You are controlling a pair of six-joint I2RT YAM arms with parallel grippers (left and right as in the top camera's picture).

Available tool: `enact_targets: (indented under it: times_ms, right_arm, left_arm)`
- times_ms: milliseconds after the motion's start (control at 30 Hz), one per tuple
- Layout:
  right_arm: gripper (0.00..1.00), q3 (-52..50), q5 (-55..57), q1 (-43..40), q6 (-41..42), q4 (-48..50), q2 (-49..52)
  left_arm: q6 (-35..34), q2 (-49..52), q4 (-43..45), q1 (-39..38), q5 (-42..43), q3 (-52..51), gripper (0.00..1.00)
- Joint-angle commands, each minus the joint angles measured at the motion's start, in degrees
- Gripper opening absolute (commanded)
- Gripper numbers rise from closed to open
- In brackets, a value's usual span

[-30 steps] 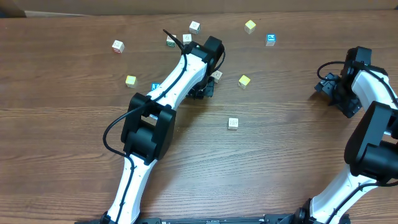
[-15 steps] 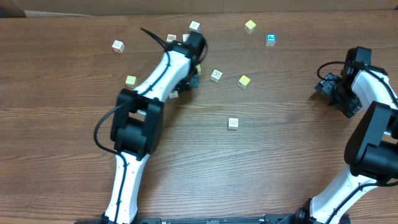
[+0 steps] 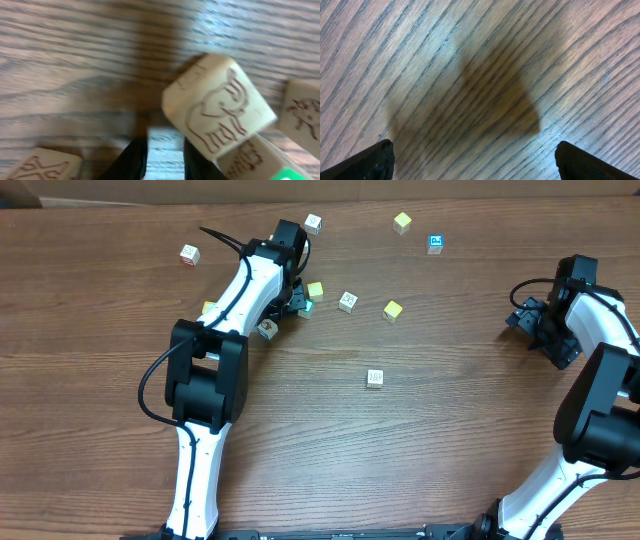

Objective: Form a circle
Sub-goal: 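Grasp the yellow-bordered S block with the left gripper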

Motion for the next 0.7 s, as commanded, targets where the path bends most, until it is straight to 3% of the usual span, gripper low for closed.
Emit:
enact_targets:
  times_ms: [0,233,667]
  right_arm:
    - [1.00,-0.22,0.17,0.07,0.20,0.20,-1.55]
    - [1.00,-0.22,0.17,0.07,0.20,0.20,-1.55]
    - [1.00,-0.22,0.17,0.07,0.20,0.20,-1.55]
  left_arm:
    - [-0.79,0.66,-0.37,-1.92,5.66,-1.66,0.25]
    - [-0.74,0.68,2.80,-4.22,6.25,-1.66,0.27]
    - [1.60,0.66,11.26,-8.31,6.25,-1.66,0.39]
